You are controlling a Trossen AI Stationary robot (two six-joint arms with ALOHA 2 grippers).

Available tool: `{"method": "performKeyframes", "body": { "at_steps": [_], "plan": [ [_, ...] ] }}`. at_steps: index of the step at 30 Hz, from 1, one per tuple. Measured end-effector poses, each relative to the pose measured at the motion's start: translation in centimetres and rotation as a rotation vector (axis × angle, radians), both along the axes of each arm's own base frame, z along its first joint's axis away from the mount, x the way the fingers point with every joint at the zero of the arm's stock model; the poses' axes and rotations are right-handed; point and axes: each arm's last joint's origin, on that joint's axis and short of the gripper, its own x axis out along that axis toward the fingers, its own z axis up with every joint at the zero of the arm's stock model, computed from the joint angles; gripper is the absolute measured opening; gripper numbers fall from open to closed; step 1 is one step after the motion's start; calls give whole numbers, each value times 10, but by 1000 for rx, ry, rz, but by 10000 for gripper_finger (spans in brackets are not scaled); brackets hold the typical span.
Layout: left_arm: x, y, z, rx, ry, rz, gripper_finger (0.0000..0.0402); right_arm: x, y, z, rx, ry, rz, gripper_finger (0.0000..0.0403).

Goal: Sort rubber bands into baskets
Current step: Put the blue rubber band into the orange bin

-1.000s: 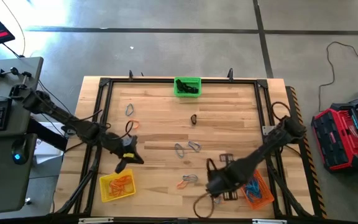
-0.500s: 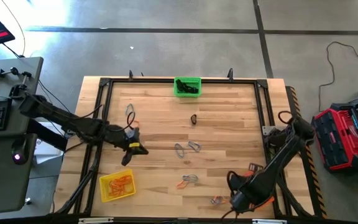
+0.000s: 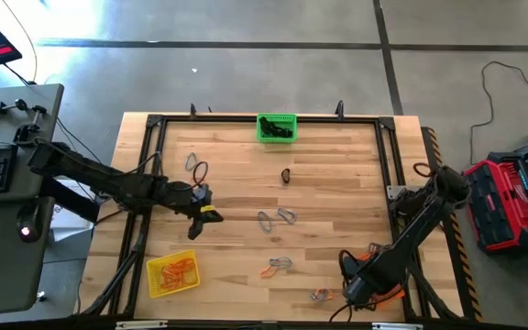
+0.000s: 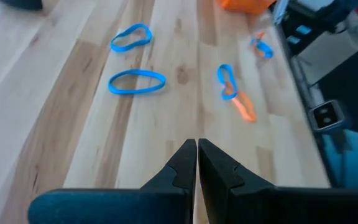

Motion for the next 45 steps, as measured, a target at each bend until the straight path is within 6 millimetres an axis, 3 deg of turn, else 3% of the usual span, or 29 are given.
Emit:
{"method": "performKeyframes", "body": {
  "at_steps": [8,16,22,31,45],
  "plan": [
    [16,1,-16,39,32,-32,10,-5,-8,19,-30,-62,-58,10],
    [22,-1,-23,56,50,-41,10,-3,-11,20,-35,-49,-70,93],
    [54,-7,-13,208,4,-150,3,1,-19,22,-51,-47,-91,134],
    [105,-14,-20,347,27,-293,4,1,-31,39,-105,-208,-104,138],
    [145,-20,-54,415,117,-348,99,16,-47,45,-208,-376,-43,138]
  ]
}}
